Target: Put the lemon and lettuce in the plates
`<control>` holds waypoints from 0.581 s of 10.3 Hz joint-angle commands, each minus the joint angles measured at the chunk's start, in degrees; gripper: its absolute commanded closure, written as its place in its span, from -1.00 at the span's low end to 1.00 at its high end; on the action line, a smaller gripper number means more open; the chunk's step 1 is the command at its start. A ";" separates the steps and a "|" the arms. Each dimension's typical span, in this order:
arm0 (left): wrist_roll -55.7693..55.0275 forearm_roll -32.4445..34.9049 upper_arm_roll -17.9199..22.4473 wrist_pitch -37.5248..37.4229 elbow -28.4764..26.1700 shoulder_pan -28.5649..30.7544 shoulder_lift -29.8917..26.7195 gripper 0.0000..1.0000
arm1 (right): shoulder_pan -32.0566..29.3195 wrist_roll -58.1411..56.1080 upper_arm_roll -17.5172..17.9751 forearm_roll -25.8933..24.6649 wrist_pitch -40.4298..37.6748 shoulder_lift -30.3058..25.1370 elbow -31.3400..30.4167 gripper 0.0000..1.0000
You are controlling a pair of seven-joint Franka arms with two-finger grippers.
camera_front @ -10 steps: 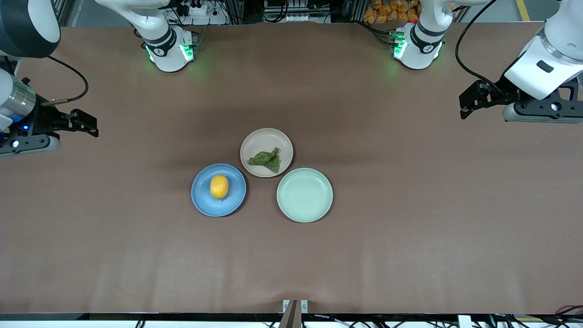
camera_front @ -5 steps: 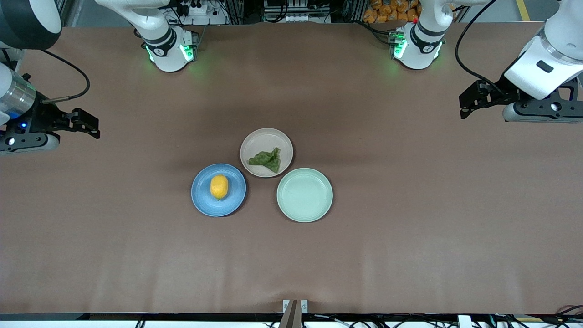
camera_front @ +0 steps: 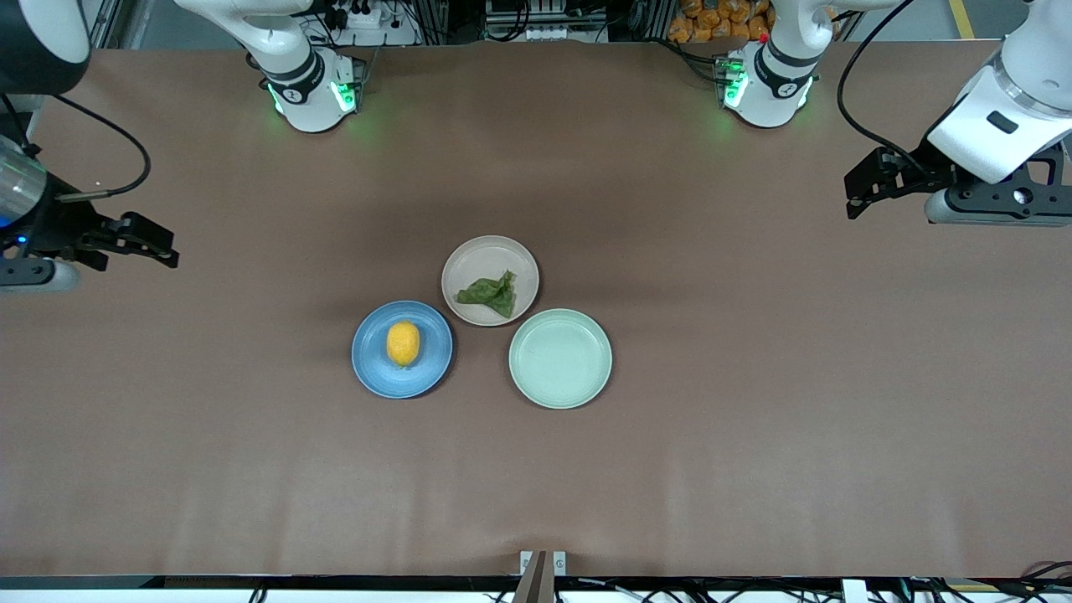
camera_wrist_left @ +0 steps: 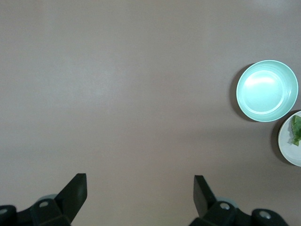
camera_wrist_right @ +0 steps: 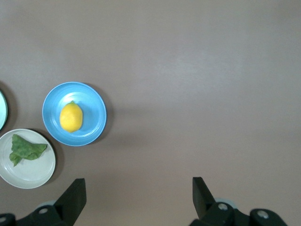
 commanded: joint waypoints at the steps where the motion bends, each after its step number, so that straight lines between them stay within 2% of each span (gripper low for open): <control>1: 1.65 0.36 0.10 -0.43 0.57 0.08 -0.05 -1.00 | -3.52 0.37 0.34 1.01 -2.83 0.64 4.39 -1.00; 4: 1.65 0.28 0.10 -0.43 0.57 0.08 -0.05 -1.00 | -2.91 0.63 1.05 0.67 -2.84 0.64 6.24 -1.00; 6: 1.74 0.28 0.10 -0.43 0.57 0.08 -0.05 -1.00 | -2.12 1.07 1.13 -3.19 -2.75 0.55 6.68 -1.00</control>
